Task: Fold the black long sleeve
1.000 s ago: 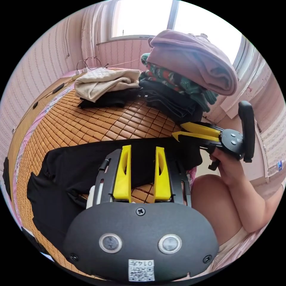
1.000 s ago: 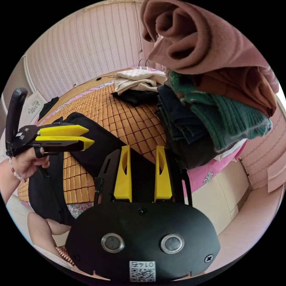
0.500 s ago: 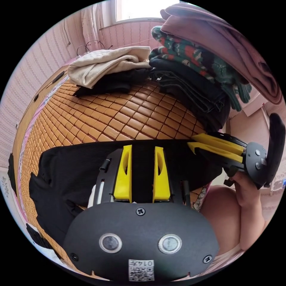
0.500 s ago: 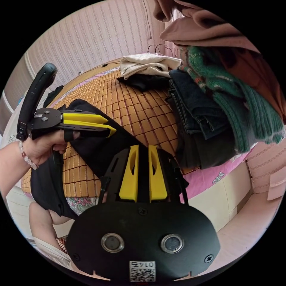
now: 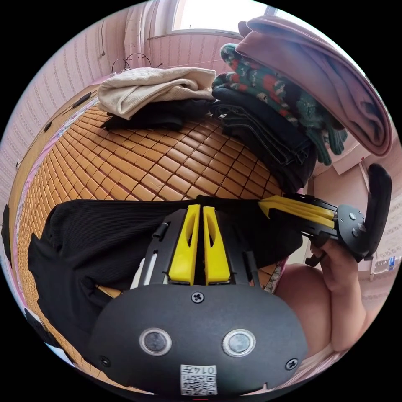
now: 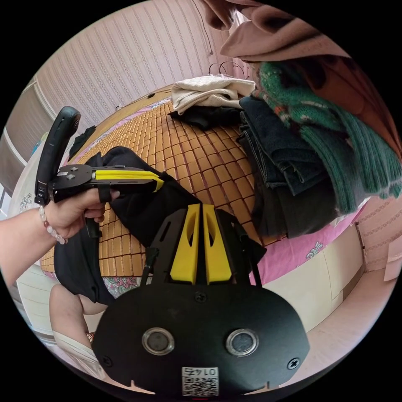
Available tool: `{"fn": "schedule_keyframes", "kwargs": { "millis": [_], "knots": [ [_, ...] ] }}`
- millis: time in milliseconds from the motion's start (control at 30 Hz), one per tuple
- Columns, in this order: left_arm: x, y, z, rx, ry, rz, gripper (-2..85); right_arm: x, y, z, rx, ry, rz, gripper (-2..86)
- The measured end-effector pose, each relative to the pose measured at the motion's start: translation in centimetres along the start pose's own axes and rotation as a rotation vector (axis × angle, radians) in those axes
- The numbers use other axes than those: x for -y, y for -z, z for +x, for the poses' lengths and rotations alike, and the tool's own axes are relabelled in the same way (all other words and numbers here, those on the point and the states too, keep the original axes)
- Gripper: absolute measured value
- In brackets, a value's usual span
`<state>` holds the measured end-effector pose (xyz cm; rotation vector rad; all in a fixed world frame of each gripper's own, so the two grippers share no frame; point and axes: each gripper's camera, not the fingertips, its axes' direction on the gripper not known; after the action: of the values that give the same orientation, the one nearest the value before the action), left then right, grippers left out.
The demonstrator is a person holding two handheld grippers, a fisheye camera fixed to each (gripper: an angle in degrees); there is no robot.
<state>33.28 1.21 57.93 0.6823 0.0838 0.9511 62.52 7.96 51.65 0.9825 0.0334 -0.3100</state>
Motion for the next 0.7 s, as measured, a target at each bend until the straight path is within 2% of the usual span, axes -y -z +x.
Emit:
{"fn": "schedule_keyframes", "kwargs": {
  "millis": [200, 300, 400, 467, 600, 633, 700],
  "knots": [
    [-2.3, 4.7, -3.4, -0.033, 0.105, 0.117, -0.8, 1.6, 1.6, -3.8, 0.076, 0.085, 0.113, -0.8],
    [-4.4, 9.0, -5.9, -0.030, 0.148, 0.209, -0.9, 2.3, 3.7, -6.6, 0.210, 0.145, 0.253, -0.8],
    [-8.2, 15.3, -9.0, -0.045, 0.195, 0.336, -0.8, 2.9, 6.6, -11.1, 0.386, 0.301, 0.388, -0.7],
    [-11.8, 19.8, -11.0, -0.042, 0.224, 0.434, -0.8, 3.2, 9.3, -17.5, 0.536, 0.522, 0.454, -0.7],
    [-24.0, 28.0, -15.4, 0.001, 0.349, 0.546, 0.1, 1.4, 10.2, -31.6, 0.680, 0.966, 0.330, -0.3],
    [-26.0, 28.6, -16.1, 0.028, 0.391, 0.539, 0.4, -0.2, 9.1, -36.3, 0.718, 1.110, 0.245, 0.0],
    [-34.2, 29.5, -19.4, 0.105, 0.591, 0.455, 4.2, -2.8, 6.5, -42.1, 0.758, 1.231, 0.077, 2.0]
  ]
}}
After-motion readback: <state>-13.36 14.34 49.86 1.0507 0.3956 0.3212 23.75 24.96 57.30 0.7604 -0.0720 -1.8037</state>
